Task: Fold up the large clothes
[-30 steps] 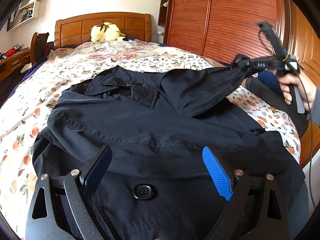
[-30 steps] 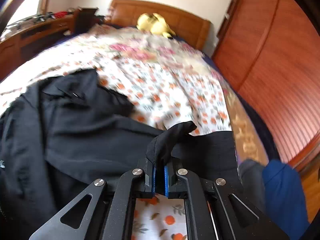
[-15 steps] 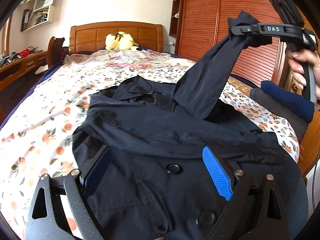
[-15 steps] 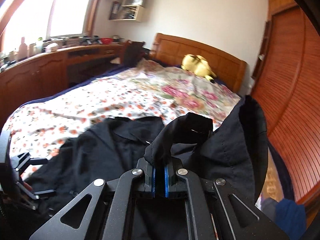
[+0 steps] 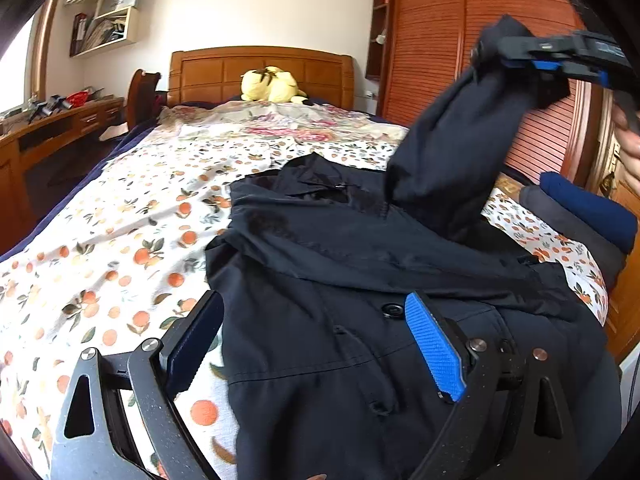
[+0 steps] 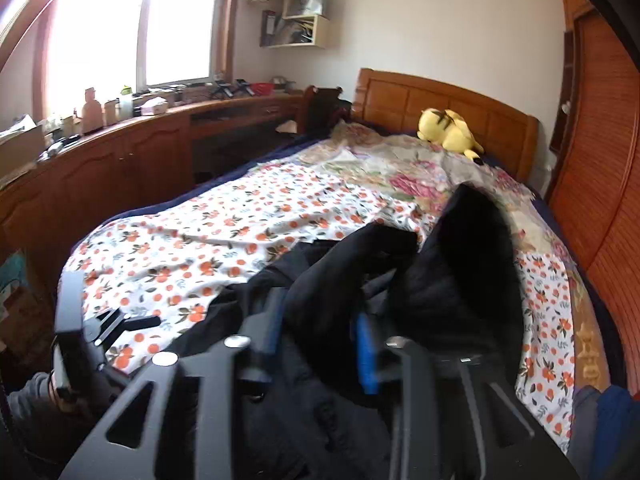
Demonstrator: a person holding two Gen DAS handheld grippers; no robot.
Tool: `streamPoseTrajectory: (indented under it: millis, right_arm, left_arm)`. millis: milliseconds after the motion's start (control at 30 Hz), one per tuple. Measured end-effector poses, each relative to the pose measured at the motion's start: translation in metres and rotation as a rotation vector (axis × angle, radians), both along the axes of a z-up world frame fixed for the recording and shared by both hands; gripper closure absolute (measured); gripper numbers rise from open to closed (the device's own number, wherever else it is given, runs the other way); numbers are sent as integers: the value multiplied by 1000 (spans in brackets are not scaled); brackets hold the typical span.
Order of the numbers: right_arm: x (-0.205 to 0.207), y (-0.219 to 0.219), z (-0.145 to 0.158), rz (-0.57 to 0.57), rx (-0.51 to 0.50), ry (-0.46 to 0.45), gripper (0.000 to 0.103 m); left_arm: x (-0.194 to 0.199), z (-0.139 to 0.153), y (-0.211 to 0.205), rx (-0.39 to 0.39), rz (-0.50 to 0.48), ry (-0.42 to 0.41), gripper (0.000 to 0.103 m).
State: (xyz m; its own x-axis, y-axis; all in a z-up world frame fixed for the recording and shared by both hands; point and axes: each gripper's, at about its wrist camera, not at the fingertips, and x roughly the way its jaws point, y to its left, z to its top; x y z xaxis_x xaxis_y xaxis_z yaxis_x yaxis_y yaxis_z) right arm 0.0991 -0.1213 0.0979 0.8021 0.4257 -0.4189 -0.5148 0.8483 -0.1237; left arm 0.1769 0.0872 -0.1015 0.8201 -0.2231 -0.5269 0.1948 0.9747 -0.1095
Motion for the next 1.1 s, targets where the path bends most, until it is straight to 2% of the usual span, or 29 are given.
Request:
streamPoseTrajectory:
  millis: [67,167,467,833,1067,1100]
  right_arm:
    - [6,-6,-1,13,12,-4,51]
    - [10,-12,-8,18,14,-7,50]
    - [26,-36,-65,-46,14,58,50]
    - [42,-82,-136,-157,85,134,50]
    - [43,-103,-167,-226,130,153,50]
    - [41,-105,-169,-233,139,150,50]
  left_arm:
    - [-2,-1,4,-1,10,1,11]
    - [-3,-3,7,14,27,5,11]
    - [-13,-6,2,41,43,30,11]
    - [-25,0,-69,96,-41,52,11]
    - [-26,-1,-114,67,-124,88,11]
    - [-26,-1,-122,67,-142,94,14]
